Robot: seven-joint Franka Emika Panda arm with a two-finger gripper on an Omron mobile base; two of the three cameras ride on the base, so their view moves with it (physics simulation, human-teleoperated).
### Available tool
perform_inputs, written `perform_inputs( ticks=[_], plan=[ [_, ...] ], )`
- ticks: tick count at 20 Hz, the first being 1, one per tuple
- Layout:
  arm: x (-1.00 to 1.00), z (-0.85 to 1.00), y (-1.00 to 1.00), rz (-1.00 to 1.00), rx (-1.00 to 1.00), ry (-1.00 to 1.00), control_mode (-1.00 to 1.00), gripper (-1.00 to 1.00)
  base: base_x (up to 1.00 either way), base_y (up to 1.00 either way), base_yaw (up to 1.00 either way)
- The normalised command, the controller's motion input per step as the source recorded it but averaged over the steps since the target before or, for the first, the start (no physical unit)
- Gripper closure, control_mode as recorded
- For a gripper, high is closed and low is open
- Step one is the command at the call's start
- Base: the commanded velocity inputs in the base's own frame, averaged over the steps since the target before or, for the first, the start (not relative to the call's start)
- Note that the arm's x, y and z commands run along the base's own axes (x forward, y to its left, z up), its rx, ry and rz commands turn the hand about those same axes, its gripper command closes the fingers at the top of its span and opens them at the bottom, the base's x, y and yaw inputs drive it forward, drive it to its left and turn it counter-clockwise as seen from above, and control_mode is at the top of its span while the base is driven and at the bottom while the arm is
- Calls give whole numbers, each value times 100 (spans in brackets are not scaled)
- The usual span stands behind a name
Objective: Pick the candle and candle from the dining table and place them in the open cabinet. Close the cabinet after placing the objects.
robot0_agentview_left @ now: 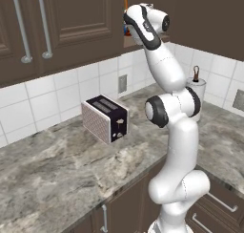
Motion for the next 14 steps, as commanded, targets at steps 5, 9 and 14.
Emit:
perform_inputs(
  ticks=[5,9,14],
  plan=[
    [4,0,-43,1,10,1,-100,100,0,0,0],
    [0,0,-1,0,0,0,-100,100,0,0,0],
    [2,0,0,0,0,0,-100,100,0,0,0]
  ],
)
